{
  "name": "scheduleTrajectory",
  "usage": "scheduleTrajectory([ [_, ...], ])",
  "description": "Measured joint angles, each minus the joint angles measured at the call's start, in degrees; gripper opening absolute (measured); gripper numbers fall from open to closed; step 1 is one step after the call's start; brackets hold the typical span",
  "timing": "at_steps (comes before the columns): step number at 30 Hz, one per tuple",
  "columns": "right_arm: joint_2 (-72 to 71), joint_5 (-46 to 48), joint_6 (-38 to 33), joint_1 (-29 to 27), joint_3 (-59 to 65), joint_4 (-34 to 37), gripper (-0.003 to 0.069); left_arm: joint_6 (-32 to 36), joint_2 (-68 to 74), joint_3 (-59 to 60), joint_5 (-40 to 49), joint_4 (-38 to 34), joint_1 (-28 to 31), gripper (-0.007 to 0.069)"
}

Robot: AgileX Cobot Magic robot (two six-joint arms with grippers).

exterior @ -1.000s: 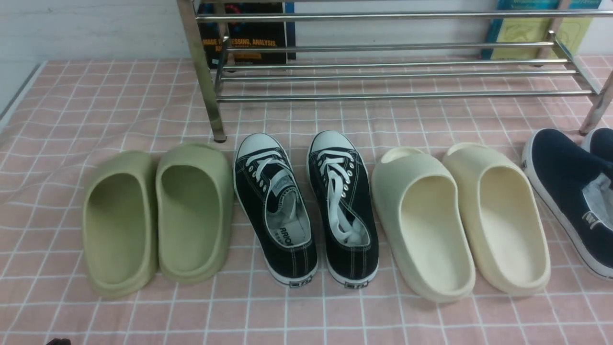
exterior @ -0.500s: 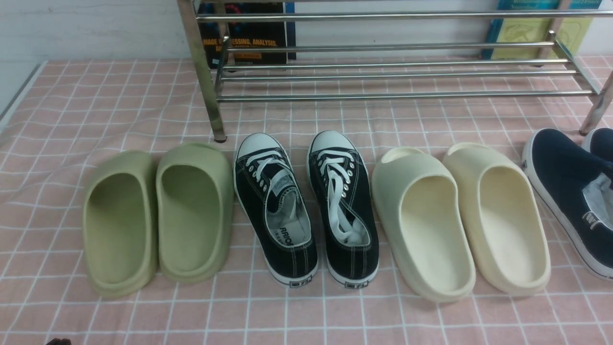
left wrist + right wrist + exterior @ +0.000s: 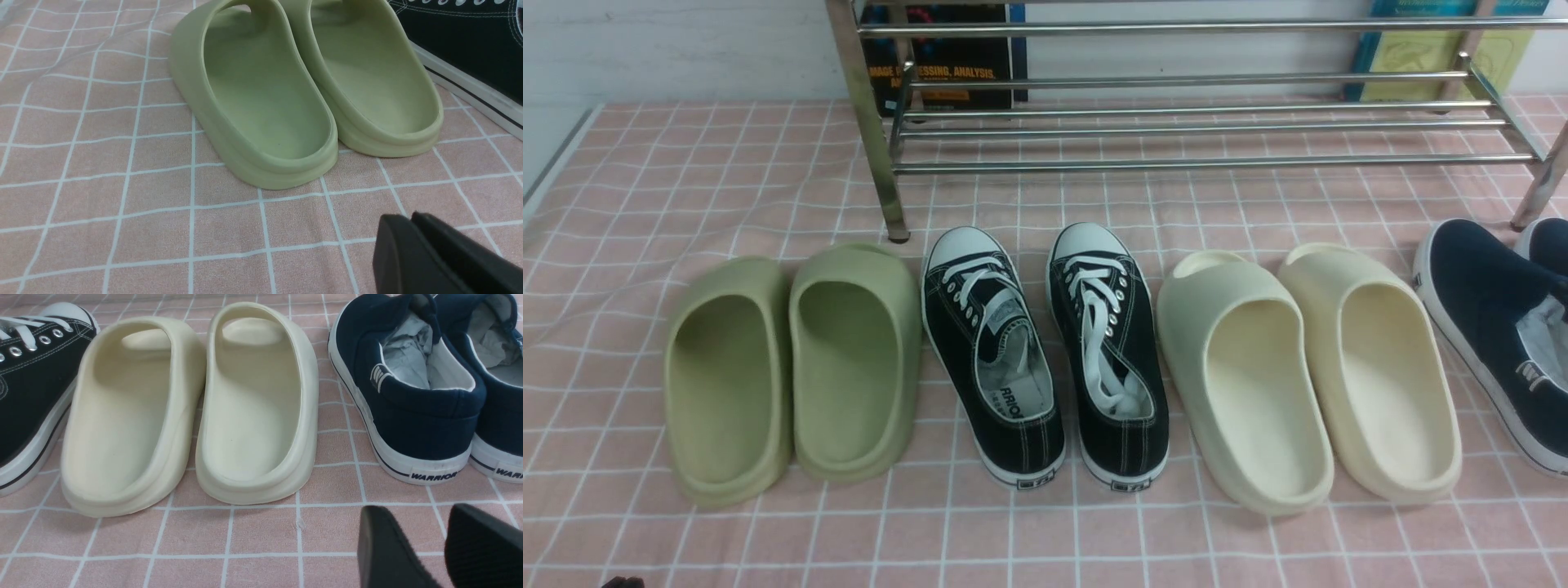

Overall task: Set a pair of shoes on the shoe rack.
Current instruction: Use the right arm to grab the shoe closest to it

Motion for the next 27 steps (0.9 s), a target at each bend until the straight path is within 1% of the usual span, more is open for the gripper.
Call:
scheduleTrajectory([
  [10, 0.00, -0.69, 0.00, 0.00, 0.00, 0.00, 0.0240, 0.00, 0.00, 0.00, 0.00, 0.00, 0.00, 0.0054],
  [14, 0.00, -5.95, 0.00, 0.00, 0.55, 0.00, 0.0240, 0.00, 0.00, 0.00, 0.00, 0.00, 0.00, 0.0055],
  [19, 0.00, -25.19, 0.07, 0.00, 0.55, 0.00, 0.0240, 0.00, 0.00, 0.00, 0.00, 0.00, 0.00, 0.0055],
  [20, 0.00, -26.08, 0.13, 0.00, 0.55, 0.00, 0.0240, 0.00, 0.00, 0.00, 0.00, 0.00, 0.00, 0.0056],
  [21, 0.00, -34.22, 1.34, 0.00, 0.55, 0.00, 0.0240, 0.00, 0.00, 0.00, 0.00, 0.00, 0.00, 0.0057],
  [22, 0.00, -35.11, 1.34, 0.00, 0.55, 0.00, 0.0240, 0.00, 0.00, 0.00, 0.00, 0.00, 0.00, 0.0057],
  [23, 0.00, -42.20, 3.82, 0.00, 0.55, 0.07, 0.0240, 0.00, 0.00, 0.00, 0.00, 0.00, 0.00, 0.0057],
  [24, 0.00, -43.06, 4.17, 0.00, 0.55, 0.06, 0.0240, 0.00, 0.00, 0.00, 0.00, 0.00, 0.00, 0.0057],
  [25, 0.00, -50.48, 7.68, 0.00, 0.55, 0.06, 0.0240, 0.00, 0.00, 0.00, 0.00, 0.00, 0.00, 0.0057],
  [27, 0.00, -58.10, 12.73, 0.00, 0.55, -0.10, 0.0240, 0.00, 0.00, 0.00, 0.00, 0.00, 0.00, 0.0058],
])
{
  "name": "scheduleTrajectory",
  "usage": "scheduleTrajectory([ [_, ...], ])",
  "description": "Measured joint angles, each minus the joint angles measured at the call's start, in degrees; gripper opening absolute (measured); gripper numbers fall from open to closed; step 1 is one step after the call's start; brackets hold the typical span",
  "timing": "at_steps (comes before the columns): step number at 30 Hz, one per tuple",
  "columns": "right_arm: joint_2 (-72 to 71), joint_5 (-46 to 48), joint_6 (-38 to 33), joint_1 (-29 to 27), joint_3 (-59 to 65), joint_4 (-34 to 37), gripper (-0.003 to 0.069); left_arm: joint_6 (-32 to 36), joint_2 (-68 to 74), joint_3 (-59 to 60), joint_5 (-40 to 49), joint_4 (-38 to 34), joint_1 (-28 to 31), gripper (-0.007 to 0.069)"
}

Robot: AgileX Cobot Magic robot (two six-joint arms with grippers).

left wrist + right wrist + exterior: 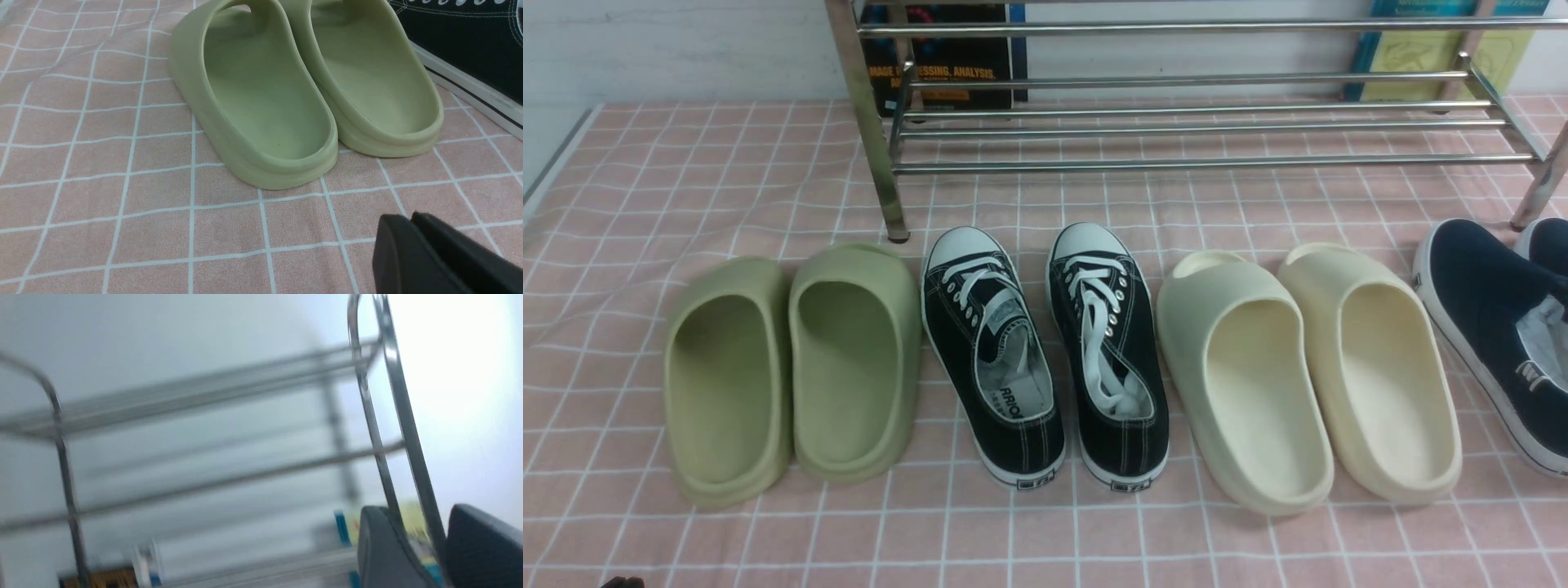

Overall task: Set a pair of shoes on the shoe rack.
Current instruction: Use the right arm to grab the shoe closest to it

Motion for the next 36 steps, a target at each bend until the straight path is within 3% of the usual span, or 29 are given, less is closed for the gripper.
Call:
scheduleTrajectory([
  [4, 0.00, -9.53, 5.93, 0.00, 0.00, -0.32, 0.0240, 0.00, 0.00, 0.00, 0.00, 0.00, 0.00, 0.0062],
  [9, 0.00, -5.81, 6.23, 0.00, -0.43, -3.14, 0.0240, 0.00, 0.00, 0.00, 0.00, 0.00, 0.00, 0.0069],
  [13, 3.60, 4.71, 2.85, 0.00, -6.58, -7.73, 0.0240, 0.00, 0.00, 0.00, 0.00, 0.00, 0.00, 0.0073],
  [20, 23.46, 22.58, -0.04, 0.00, -23.41, -6.96, 0.0240, 0.00, 0.00, 0.00, 0.00, 0.00, 0.00, 0.0076],
  [22, 36.64, 36.51, -0.09, 0.00, -31.53, -6.96, 0.0240, 0.00, 0.00, 0.00, 0.00, 0.01, 0.00, 0.0076],
  [26, 52.36, 52.67, -0.34, 0.00, -38.33, -8.33, 0.0240, 0.00, 0.00, 0.00, 0.00, 0.01, 0.00, 0.0076],
  [36, 78.71, 70.24, -2.91, 0.00, -47.85, -11.73, 0.0240, 0.00, 0.00, 0.00, 0.00, 0.01, 0.00, 0.0079],
])
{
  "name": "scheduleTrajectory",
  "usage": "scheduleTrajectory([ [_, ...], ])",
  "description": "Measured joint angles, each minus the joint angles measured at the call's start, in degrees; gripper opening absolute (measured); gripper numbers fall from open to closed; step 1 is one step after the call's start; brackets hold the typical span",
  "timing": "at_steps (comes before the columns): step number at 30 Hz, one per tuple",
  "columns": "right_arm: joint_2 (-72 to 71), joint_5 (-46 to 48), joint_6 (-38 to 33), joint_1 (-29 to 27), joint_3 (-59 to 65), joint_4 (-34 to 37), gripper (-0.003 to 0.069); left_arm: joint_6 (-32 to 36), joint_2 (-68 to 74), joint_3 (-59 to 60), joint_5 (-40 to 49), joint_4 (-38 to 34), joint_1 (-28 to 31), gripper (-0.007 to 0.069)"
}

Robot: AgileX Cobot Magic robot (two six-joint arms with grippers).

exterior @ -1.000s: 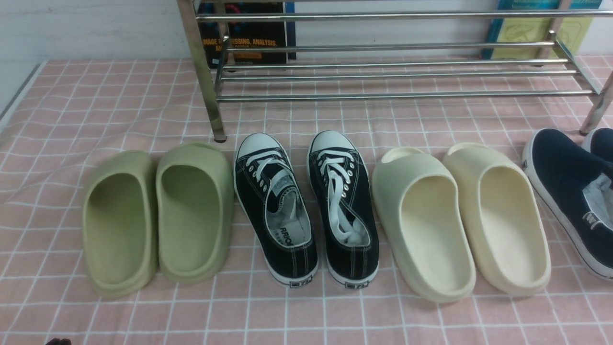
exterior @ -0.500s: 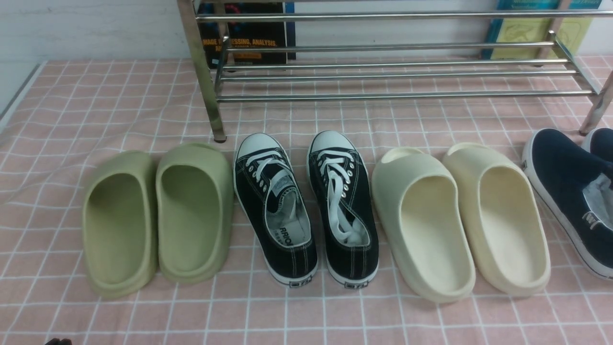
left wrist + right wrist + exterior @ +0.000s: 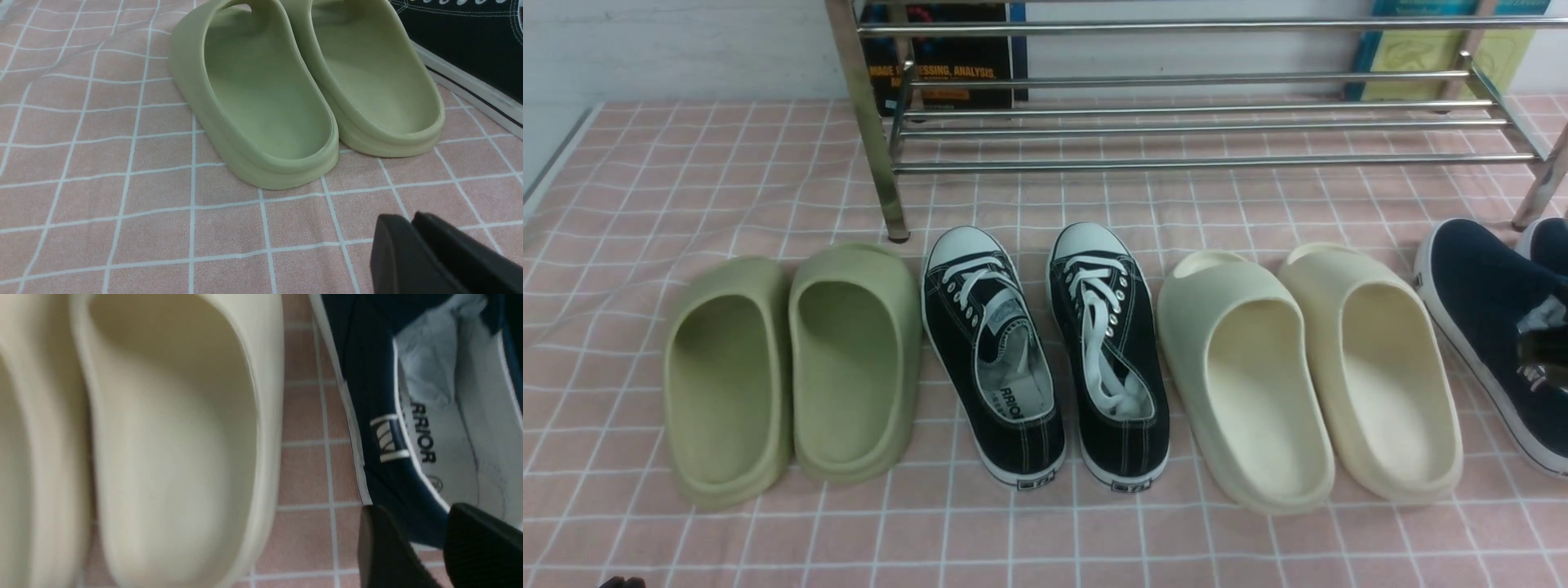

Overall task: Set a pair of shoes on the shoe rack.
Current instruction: Use the right arm to grab the shoe closest to it

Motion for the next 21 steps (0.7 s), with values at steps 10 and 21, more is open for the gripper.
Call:
scheduleTrajectory([
  [10, 8.86, 7.83, -3.84, 0.00, -12.24, -1.34, 0.0267, 0.00, 0.00, 0.00, 0.00, 0.05, 0.00, 0.0092],
  [21, 20.85, 5.38, -4.87, 0.00, -13.20, -2.50, 0.0248, 0.00, 0.00, 0.00, 0.00, 0.17, 0.00, 0.0097],
])
